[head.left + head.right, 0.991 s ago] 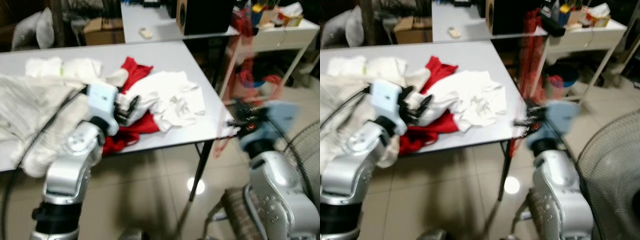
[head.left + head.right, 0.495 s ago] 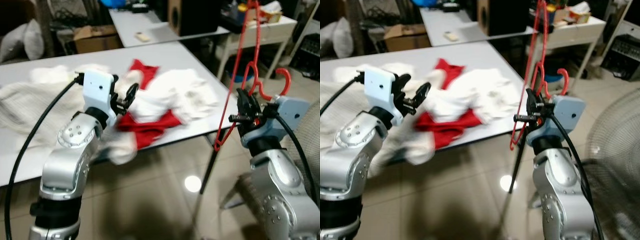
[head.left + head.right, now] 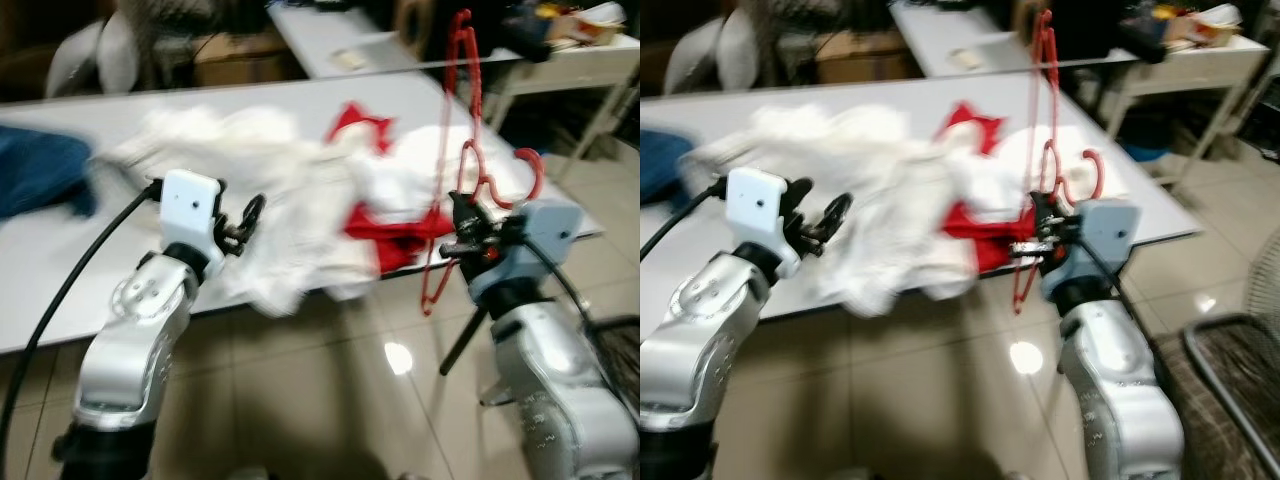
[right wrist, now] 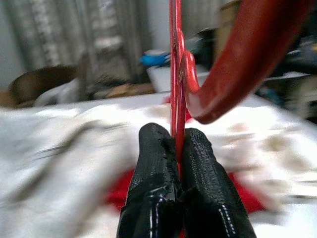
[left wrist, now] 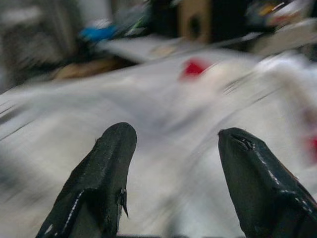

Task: Hang hanger

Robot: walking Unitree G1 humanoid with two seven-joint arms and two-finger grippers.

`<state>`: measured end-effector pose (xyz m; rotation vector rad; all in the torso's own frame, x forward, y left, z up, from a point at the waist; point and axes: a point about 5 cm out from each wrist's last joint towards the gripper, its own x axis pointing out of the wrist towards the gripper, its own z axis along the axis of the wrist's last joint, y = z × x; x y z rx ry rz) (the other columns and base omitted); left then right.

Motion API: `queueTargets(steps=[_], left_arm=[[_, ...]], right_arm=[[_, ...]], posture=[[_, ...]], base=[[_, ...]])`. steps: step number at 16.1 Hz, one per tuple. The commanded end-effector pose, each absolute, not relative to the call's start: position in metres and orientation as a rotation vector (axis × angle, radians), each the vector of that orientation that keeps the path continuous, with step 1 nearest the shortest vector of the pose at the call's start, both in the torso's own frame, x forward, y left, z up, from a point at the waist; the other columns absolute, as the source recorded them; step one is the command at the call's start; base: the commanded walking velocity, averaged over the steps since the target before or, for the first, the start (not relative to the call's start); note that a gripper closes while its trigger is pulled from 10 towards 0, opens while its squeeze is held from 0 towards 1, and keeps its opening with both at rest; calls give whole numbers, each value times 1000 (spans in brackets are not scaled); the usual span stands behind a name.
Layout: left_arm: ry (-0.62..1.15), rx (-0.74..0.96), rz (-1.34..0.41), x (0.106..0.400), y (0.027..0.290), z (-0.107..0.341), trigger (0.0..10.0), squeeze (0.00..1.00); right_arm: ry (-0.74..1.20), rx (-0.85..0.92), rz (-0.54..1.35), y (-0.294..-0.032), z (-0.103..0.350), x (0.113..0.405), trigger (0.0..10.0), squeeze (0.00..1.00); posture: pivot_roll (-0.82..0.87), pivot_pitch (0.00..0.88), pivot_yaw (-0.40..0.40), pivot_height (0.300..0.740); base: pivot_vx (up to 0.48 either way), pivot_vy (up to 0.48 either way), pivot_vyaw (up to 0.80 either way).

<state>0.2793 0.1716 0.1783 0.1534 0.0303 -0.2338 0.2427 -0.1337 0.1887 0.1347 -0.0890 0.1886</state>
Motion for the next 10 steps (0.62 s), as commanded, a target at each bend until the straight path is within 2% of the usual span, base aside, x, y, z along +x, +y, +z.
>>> queueTargets(steps=[1, 10], left_arm=[[2, 151, -240, 280, 167, 185, 10000, 0], [5, 149, -245, 282, 165, 182, 10000, 0]], right_arm=[[-93, 119, 179, -138, 191, 242, 10000, 0], [-51, 92, 227, -133, 179, 237, 10000, 0]], posture=[[54, 34, -12, 740], [50, 35, -3, 740]], base=[[0, 390, 0], [0, 387, 0]])
